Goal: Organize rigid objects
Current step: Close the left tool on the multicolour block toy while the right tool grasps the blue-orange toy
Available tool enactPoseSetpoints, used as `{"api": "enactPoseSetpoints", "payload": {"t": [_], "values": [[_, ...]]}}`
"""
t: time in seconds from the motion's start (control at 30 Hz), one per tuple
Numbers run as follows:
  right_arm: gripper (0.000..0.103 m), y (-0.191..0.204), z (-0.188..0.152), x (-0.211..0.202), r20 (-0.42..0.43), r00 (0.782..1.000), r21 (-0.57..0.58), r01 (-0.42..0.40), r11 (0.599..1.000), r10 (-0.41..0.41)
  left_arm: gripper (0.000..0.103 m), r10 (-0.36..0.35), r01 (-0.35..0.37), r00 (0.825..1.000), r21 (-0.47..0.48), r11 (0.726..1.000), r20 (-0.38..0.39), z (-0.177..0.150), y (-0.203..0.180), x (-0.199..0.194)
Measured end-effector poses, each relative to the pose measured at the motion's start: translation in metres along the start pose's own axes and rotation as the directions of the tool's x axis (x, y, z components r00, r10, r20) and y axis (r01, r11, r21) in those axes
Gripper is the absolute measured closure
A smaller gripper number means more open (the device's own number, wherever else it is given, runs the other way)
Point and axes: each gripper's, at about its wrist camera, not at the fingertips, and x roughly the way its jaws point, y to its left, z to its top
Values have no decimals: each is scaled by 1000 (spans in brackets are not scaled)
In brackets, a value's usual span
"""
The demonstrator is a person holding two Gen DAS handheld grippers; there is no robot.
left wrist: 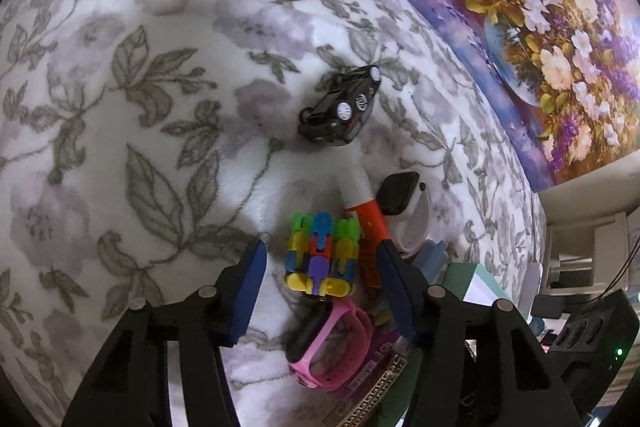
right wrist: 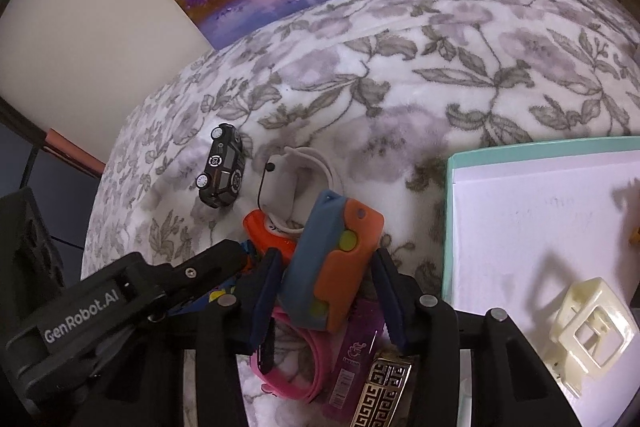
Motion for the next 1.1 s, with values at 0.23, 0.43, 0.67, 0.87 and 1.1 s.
{"api": "enactPoseSetpoints", "payload": {"t": [0.23,0.43,0.67,0.87,1.1], "values": [[55,0,1,0,1,1000,2,15,1000,-15,49,52,-52,999,11,999,16,0,2,-3],[57,3,1,-2,3,999,-16,50,999,-50,49,72,-73,997,42,996,28,0,-3,-2],[57,1,1,-1,4,999,-15,42,999,-42,62,22,-23,1000,32,999,16,0,-1,3],[58,1,0,-4,13,999,-10,38,999,-38,66,-5,4,1000,22,1000,16,0,-4,1],[71,0,2,-11,33,999,-10,23,1000,-22,66,2,-2,999,8,1000,40,3,-2,-9]]}}
